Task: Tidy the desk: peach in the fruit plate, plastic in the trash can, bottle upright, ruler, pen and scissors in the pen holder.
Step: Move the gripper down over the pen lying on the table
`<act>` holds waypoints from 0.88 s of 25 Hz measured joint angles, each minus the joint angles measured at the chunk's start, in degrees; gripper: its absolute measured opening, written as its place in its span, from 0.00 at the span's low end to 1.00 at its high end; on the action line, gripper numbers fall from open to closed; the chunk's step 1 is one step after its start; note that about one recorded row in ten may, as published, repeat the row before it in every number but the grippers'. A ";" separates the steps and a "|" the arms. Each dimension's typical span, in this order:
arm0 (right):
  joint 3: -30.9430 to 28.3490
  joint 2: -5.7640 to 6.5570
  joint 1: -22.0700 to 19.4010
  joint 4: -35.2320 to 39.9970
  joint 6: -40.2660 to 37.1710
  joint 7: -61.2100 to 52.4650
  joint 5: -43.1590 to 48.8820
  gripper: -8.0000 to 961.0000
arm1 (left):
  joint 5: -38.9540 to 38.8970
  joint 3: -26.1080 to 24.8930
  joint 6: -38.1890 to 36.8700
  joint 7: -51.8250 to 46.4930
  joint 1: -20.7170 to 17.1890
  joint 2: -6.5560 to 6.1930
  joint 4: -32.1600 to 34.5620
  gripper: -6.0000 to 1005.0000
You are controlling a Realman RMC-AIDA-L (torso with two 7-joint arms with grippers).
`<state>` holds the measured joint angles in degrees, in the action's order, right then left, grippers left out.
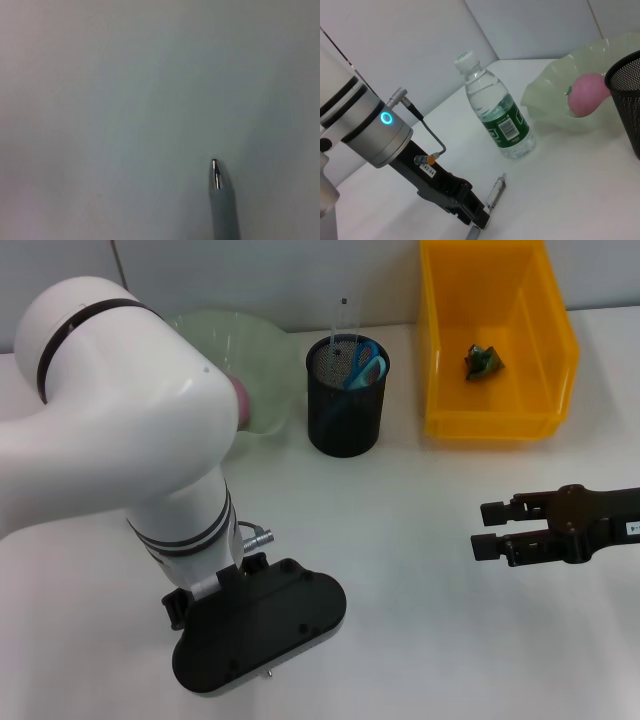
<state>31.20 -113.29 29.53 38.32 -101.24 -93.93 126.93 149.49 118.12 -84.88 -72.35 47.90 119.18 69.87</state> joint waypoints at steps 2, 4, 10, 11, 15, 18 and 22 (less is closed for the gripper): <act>0.00 0.00 0.00 0.00 0.00 0.00 0.00 0.79 | -0.14 0.01 0.18 0.00 0.05 0.00 -0.10 0.42; 0.00 0.00 0.00 0.00 0.01 0.00 0.00 0.79 | -0.46 0.01 0.42 0.04 0.31 0.00 -0.31 0.38; 0.00 0.00 0.00 0.00 0.03 0.04 -0.02 0.79 | -1.04 0.34 0.59 0.20 0.62 0.00 -0.83 0.31; 0.00 0.00 0.00 0.00 0.03 0.04 -0.02 0.79 | -1.07 0.35 0.64 0.22 0.64 0.00 -0.85 0.31; 0.00 0.00 0.00 0.00 0.04 0.03 -0.02 0.79 | -1.12 0.35 0.79 0.25 0.73 0.00 -0.92 0.28; 0.00 0.00 0.00 0.00 0.06 0.02 -0.07 0.79 | -1.14 0.37 0.79 0.26 0.77 0.00 -0.97 0.25; 0.00 0.00 0.00 0.00 0.08 0.03 -0.12 0.79 | -1.14 0.68 0.82 0.27 0.85 0.00 -1.01 0.25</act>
<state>31.20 -113.29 29.53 38.32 -101.16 -93.91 126.81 148.35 118.80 -84.06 -72.07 48.75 119.18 68.86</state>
